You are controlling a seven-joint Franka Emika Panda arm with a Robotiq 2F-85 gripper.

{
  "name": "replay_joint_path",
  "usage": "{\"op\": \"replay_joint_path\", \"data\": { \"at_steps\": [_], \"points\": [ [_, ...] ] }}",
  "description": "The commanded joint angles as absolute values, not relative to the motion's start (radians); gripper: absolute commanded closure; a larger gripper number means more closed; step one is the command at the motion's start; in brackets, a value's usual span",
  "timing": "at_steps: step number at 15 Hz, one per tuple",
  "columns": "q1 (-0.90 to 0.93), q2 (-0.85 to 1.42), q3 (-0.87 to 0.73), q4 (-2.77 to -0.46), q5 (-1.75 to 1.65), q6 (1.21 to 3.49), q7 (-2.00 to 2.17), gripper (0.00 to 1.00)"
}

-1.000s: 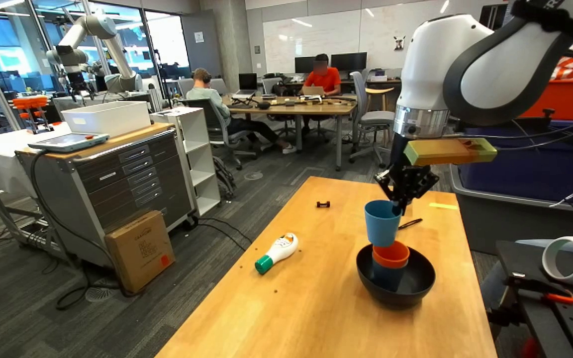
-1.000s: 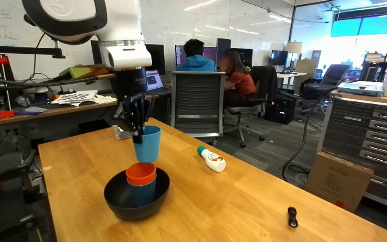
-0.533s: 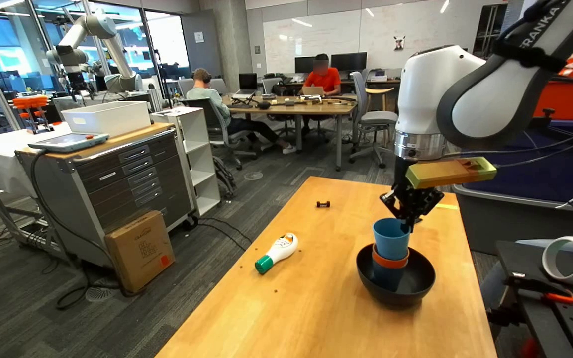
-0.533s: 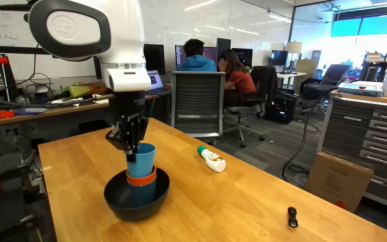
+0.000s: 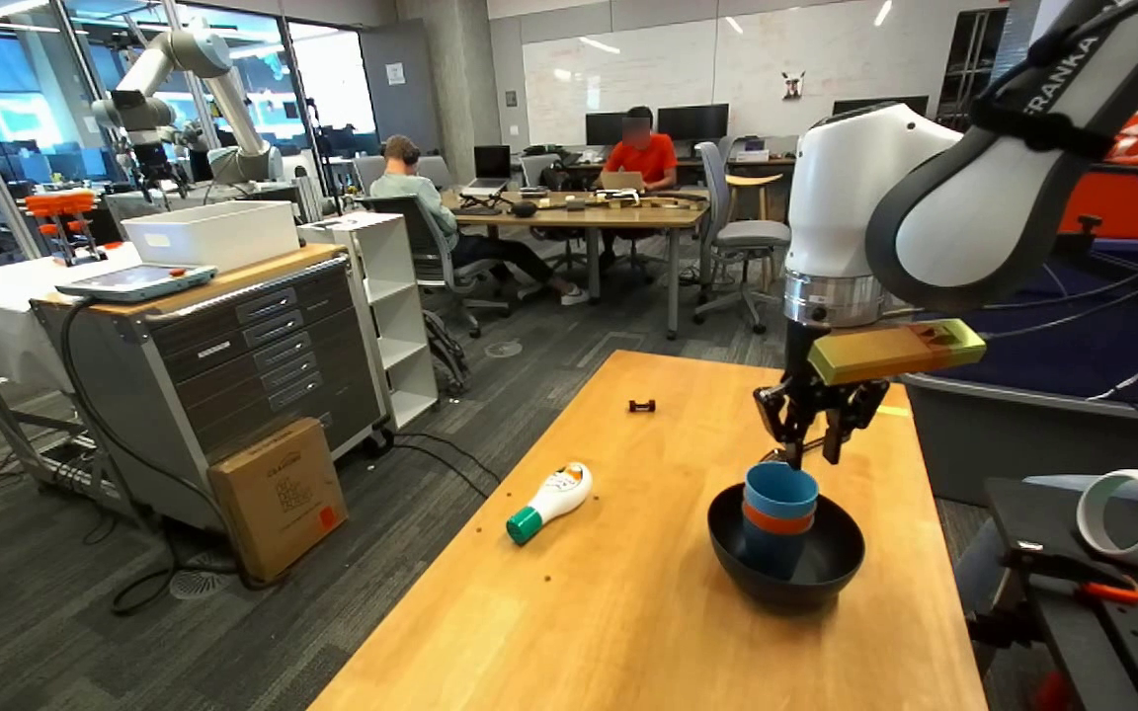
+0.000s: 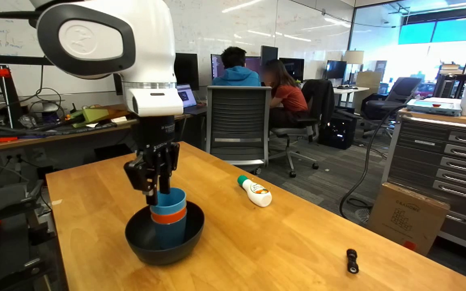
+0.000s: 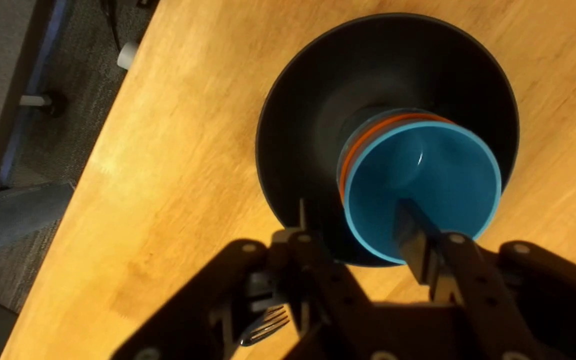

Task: Stack up the cups inside the black bowl then put the fork inside the blue cup

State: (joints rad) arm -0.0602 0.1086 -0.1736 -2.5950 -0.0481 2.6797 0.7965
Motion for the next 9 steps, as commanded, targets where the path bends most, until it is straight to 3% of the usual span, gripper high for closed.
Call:
{"op": "replay_joint_path", "data": {
  "at_steps": [1, 4, 9],
  "points": [
    [-0.071, 0.109, -0.185, -2.561, -0.052, 2.656, 0.813, 0.24],
    [-0.087, 0.111, -0.206, -2.522, -0.029, 2.63, 0.877, 0.01],
    [-0.136, 0.164, -0.258, -2.419, 0.004, 2.585, 1.014, 0.0]
  ]
}}
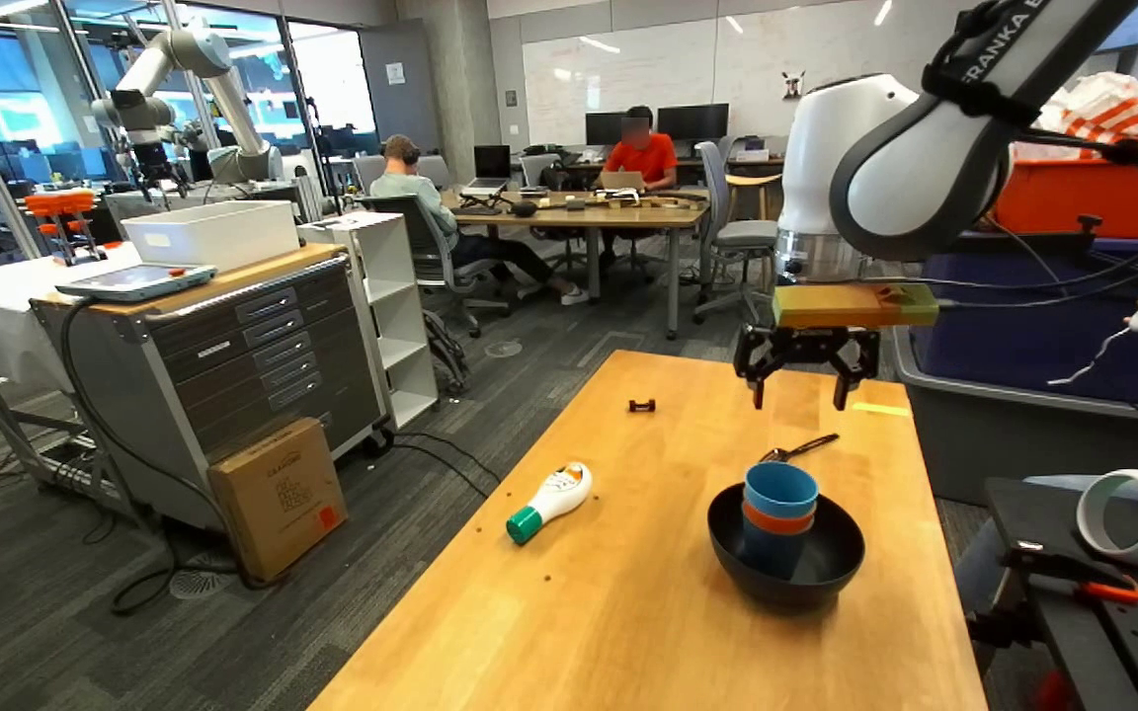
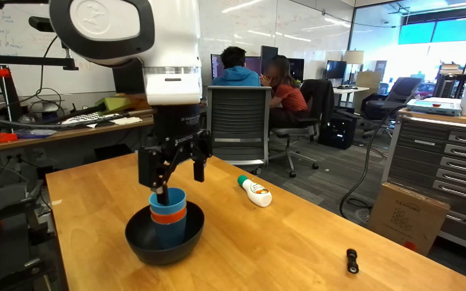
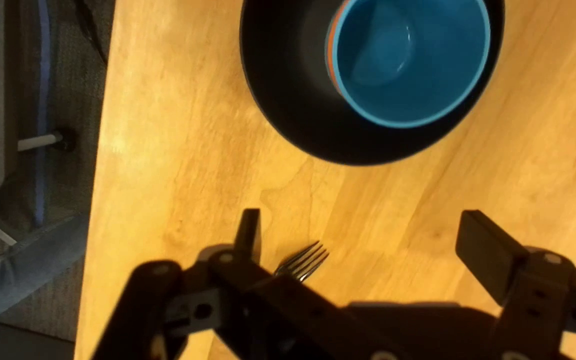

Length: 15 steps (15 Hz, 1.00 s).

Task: Stack up the cups inside the black bowl then put the fork inside the blue cup

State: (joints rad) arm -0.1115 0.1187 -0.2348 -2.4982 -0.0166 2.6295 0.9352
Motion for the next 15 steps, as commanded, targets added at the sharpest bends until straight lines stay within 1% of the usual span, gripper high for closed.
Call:
{"op": "replay_joint_path", "data": {
  "at_steps": [1, 9, 15],
  "points": [
    [-0.144, 0.174, -0.269, -2.401, 0.003, 2.578, 1.044, 0.0],
    [-0.173, 0.303, -0.346, -2.277, 0.012, 2.56, 1.244, 0.0],
    [-0.249, 0.465, -0.334, -2.13, 0.16, 2.426, 1.234, 0.0]
  ]
}}
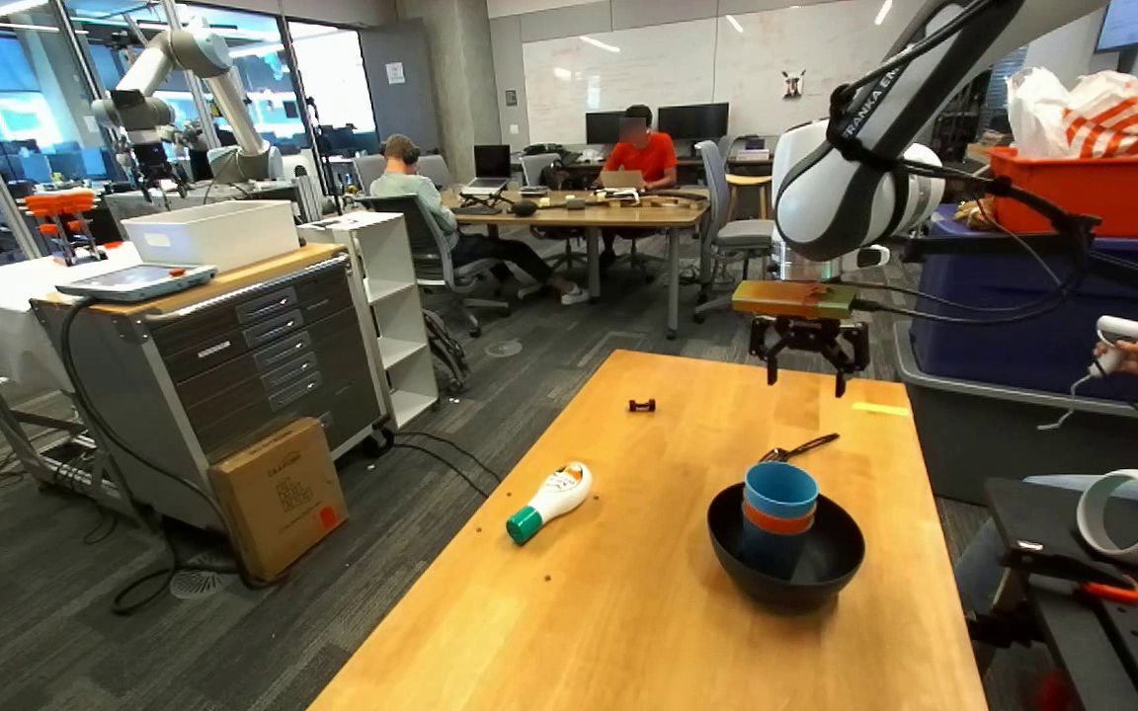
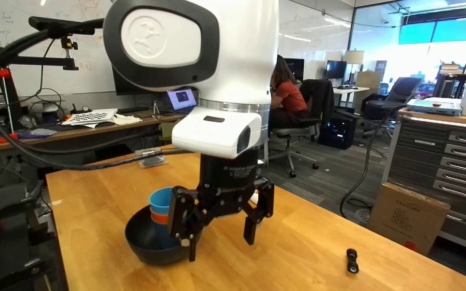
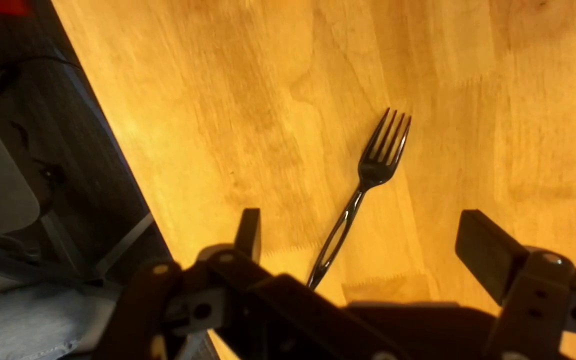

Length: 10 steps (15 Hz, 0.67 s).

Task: Stack up the cups inside the black bowl then put the fork inside the blue cup

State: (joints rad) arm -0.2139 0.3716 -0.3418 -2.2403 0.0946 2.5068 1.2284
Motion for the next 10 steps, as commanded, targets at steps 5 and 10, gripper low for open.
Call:
{"op": "replay_joint_path", "data": {
  "at_steps": [5, 10],
  "points": [
    [-0.28, 0.577, -0.341, -2.028, 0.207, 2.391, 1.253, 0.0],
    [-0.291, 0.663, -0.335, -1.963, 0.21, 2.402, 1.241, 0.0]
  ]
}}
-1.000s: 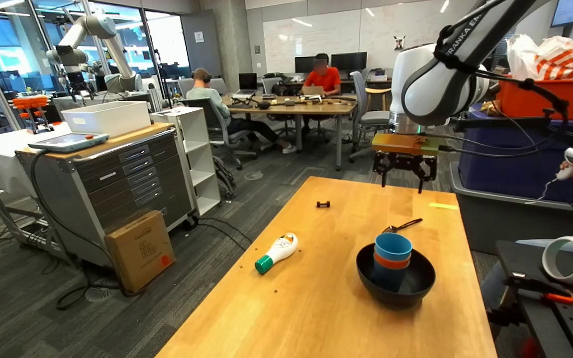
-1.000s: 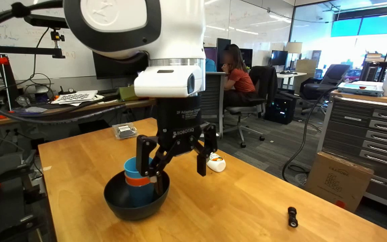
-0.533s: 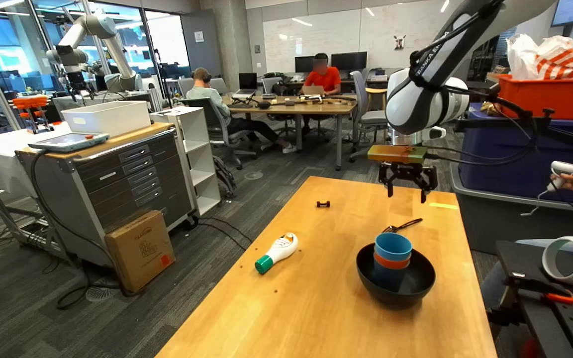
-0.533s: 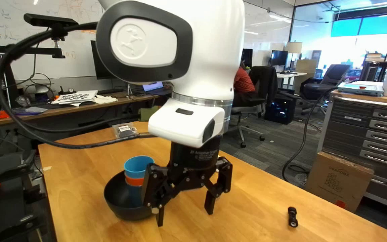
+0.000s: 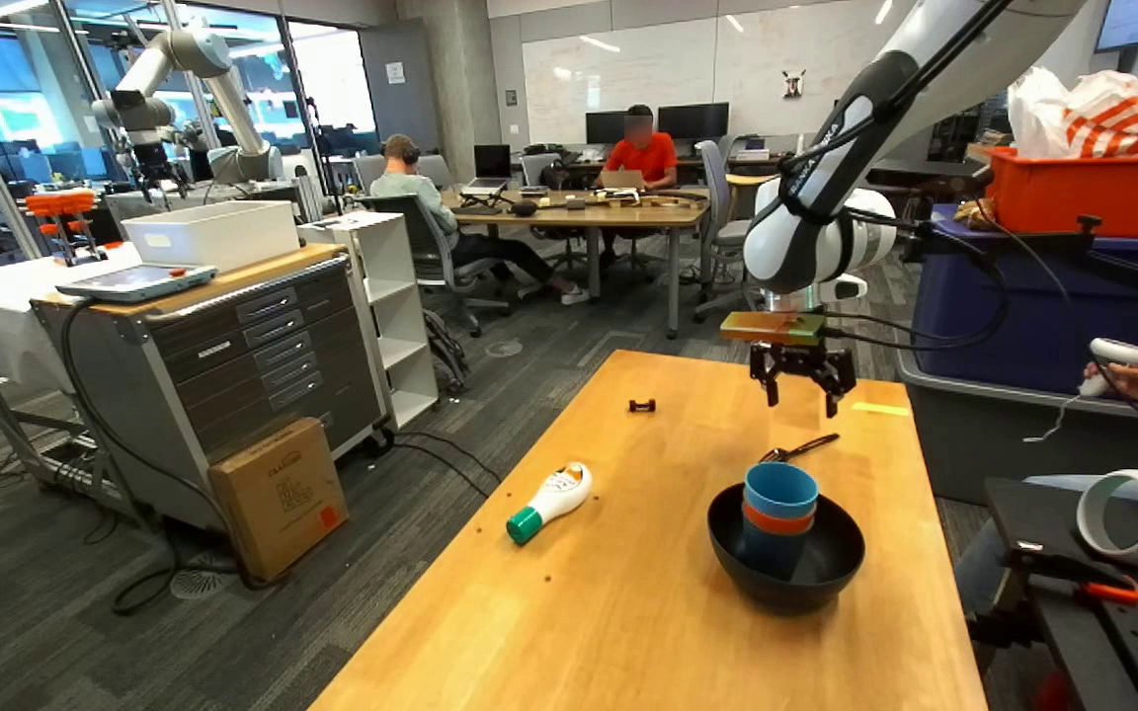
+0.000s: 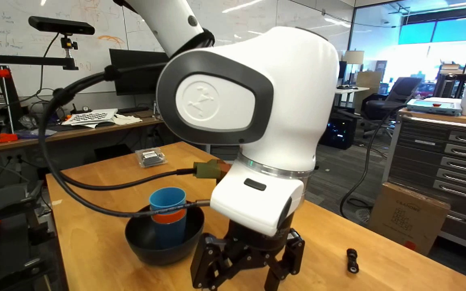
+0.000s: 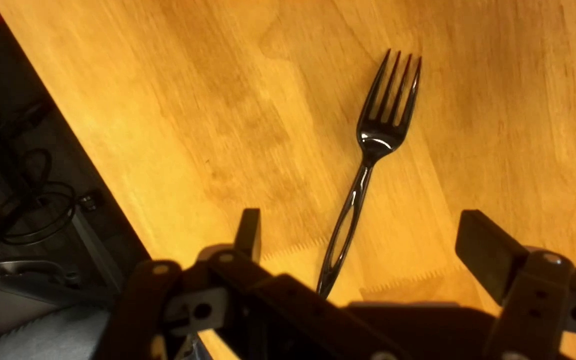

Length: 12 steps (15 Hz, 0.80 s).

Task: Stack up the cups inside the black bowl then put the fork inside the blue cup

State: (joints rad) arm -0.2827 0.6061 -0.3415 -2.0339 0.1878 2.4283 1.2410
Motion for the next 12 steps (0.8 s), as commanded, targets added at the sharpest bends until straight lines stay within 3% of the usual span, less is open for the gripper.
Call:
{"op": "replay_joint_path", "data": {
  "at_steps": [1, 12],
  "points": [
    [-0.29, 0.677, -0.333, -1.954, 0.206, 2.406, 1.233, 0.0],
    [-0.28, 0.774, -0.318, -1.897, 0.199, 2.378, 1.22, 0.0]
  ]
}}
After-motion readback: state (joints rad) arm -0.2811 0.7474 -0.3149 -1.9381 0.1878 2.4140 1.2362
